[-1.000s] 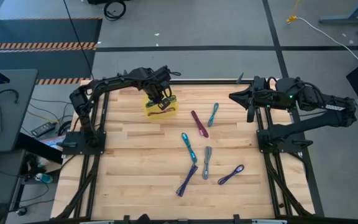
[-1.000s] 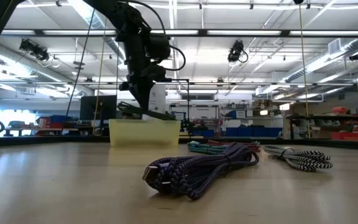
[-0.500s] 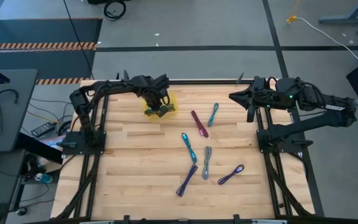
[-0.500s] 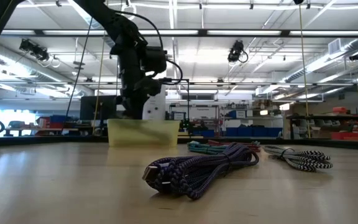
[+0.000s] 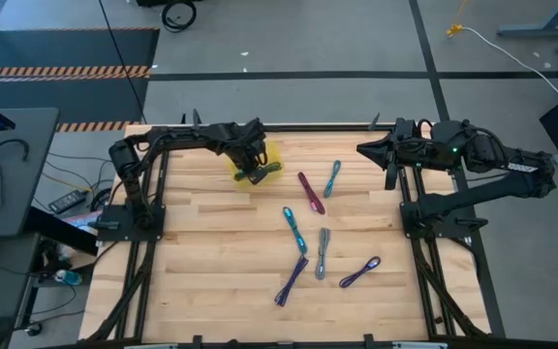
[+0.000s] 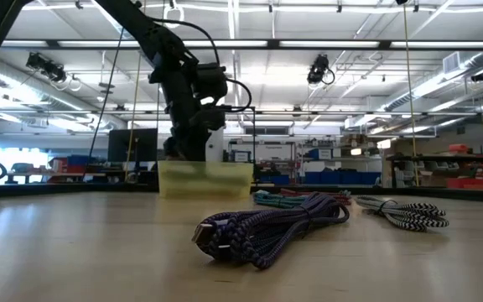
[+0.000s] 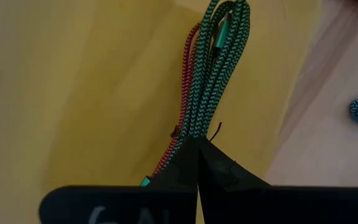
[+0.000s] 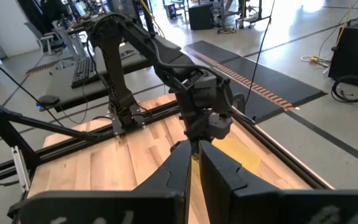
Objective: Pick and place USB-C Cables
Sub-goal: Put the green charger cable into the bin
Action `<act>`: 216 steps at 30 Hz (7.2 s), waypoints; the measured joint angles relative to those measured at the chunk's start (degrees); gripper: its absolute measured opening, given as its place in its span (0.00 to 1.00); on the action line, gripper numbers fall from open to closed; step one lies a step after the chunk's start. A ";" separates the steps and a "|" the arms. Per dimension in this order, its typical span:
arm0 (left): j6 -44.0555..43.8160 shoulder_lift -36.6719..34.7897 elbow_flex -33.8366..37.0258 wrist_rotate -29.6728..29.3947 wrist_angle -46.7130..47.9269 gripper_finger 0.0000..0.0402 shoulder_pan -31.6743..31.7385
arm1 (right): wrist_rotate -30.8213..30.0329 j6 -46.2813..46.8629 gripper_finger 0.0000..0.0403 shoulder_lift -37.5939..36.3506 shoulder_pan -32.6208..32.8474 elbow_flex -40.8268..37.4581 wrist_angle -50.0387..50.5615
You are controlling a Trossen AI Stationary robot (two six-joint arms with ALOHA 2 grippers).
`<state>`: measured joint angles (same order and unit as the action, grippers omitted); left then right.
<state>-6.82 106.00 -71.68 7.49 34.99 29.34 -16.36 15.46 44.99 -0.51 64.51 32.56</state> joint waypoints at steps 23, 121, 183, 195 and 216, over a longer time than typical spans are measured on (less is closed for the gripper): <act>-0.43 0.00 0.00 -0.04 -0.51 0.07 0.00 | 0.00 -0.11 0.10 0.00 0.00 0.00 0.04; -6.10 5.33 -8.52 -16.72 0.86 0.47 -9.53 | 4.59 -1.92 0.10 -0.02 0.00 0.00 0.10; 9.38 5.25 -24.23 -16.20 18.80 0.72 -13.44 | 4.55 0.92 0.10 -0.02 0.00 -0.02 -0.81; -9.35 5.25 -26.03 -10.25 17.85 0.72 -10.75 | 4.55 0.05 0.10 -0.02 0.00 -0.02 -0.77; -11.99 5.33 -25.97 -9.04 16.71 0.72 -11.19 | 6.01 -0.61 0.10 -0.02 0.00 -0.02 -0.70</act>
<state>-18.81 111.33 -97.65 -1.55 51.69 18.15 -10.35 14.85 44.97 -0.51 64.50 31.86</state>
